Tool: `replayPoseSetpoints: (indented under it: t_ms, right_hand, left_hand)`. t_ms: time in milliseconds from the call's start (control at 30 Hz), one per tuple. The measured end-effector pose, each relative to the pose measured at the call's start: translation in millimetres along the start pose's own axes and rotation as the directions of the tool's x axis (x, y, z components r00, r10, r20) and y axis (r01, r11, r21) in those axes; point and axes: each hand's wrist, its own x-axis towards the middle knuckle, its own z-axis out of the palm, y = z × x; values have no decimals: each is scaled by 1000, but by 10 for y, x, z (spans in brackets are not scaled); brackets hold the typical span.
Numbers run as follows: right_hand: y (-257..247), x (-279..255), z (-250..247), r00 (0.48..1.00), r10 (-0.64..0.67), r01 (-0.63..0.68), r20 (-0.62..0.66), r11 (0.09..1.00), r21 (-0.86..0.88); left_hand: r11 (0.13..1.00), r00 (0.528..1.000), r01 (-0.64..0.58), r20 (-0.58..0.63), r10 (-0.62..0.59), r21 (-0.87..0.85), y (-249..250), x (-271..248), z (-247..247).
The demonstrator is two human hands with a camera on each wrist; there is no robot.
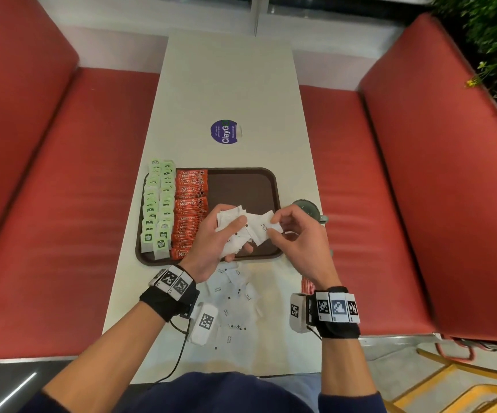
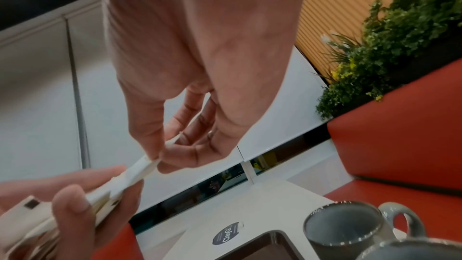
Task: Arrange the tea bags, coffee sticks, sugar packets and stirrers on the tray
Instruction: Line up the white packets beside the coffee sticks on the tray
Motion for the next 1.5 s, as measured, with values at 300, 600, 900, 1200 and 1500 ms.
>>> replayPoseSetpoints:
  t_ms: [300, 600, 900, 1200, 1500]
  right_hand:
    - [-77, 166, 240, 992, 109, -91, -66, 970, 228]
    - [-22, 315, 631, 956, 290, -233, -50, 850, 473]
    - [309, 1330, 964, 931, 260, -222, -255, 960, 169]
    - [836, 2557, 1608, 976, 190, -206, -106, 965, -163]
    - [946, 2833, 1845, 986, 151, -166, -70, 924, -345]
  left_hand:
    - [997, 991, -71, -118, 67, -25, 53, -17, -38]
    - [979, 959, -105, -279, 53, -174, 58, 1, -144]
    - [975, 897, -140, -438, 53, -170, 147, 116, -626]
    - [981, 845, -116, -535, 16, -153, 156, 125, -970]
    - [987, 843, -90, -539, 3, -135, 136, 166, -1065]
